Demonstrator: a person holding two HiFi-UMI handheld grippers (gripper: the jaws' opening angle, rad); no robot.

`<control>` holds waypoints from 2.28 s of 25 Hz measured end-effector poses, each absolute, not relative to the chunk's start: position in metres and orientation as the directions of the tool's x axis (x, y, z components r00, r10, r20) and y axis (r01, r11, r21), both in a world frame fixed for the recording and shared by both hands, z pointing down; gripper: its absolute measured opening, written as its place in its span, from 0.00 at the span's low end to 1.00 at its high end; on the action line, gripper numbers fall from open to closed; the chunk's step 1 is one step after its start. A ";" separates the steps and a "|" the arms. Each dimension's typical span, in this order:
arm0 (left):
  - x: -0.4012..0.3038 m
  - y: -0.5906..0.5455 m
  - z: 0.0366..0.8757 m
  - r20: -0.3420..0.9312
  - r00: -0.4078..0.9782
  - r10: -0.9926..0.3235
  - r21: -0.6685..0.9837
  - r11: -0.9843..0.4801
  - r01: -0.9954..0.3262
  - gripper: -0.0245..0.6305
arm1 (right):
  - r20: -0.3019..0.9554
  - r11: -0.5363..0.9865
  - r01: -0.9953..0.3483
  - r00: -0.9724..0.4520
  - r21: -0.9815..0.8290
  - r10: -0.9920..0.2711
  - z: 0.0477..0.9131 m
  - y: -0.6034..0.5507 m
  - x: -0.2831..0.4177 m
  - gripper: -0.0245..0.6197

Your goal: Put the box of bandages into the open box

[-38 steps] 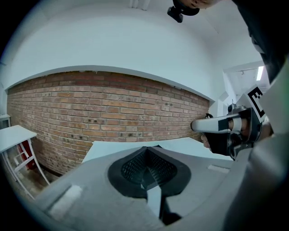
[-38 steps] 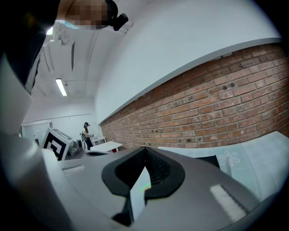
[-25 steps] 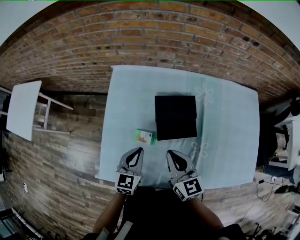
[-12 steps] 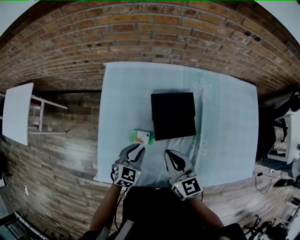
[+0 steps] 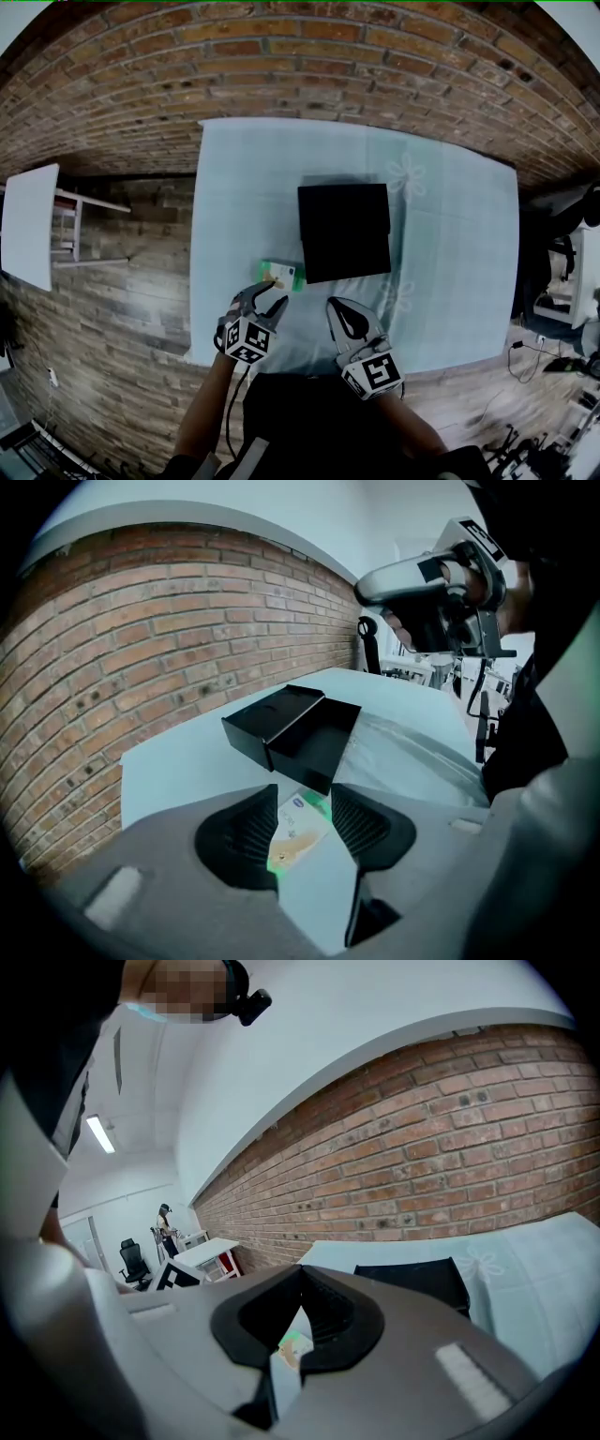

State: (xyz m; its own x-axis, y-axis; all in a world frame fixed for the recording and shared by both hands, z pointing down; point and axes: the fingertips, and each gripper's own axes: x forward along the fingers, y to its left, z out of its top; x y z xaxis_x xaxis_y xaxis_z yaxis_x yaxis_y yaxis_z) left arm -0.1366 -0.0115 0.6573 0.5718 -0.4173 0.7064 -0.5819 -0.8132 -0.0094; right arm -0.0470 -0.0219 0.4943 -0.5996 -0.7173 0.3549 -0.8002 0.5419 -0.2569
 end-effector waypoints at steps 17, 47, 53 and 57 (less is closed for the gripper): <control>-0.139 -0.004 0.723 0.873 0.456 -0.174 -0.038 -0.956 -0.292 0.49 | 0.379 0.524 -0.800 -0.600 -0.292 -0.705 0.510 -0.036 -0.037 0.04; -0.140 -0.021 0.777 0.957 0.288 0.019 0.020 -1.000 -0.001 0.60 | 0.419 0.499 -0.808 -0.589 -0.314 -0.691 0.526 -0.040 -0.030 0.04; -0.138 -0.020 0.779 0.955 0.295 0.039 0.038 -0.999 0.007 0.61 | 0.422 0.496 -0.811 -0.585 -0.311 -0.693 0.526 -0.039 -0.028 0.04; -0.137 -0.020 0.780 0.952 0.301 0.059 0.053 -0.998 0.028 0.62 | 0.417 0.497 -0.810 -0.587 -0.312 -0.694 0.525 -0.040 -0.030 0.04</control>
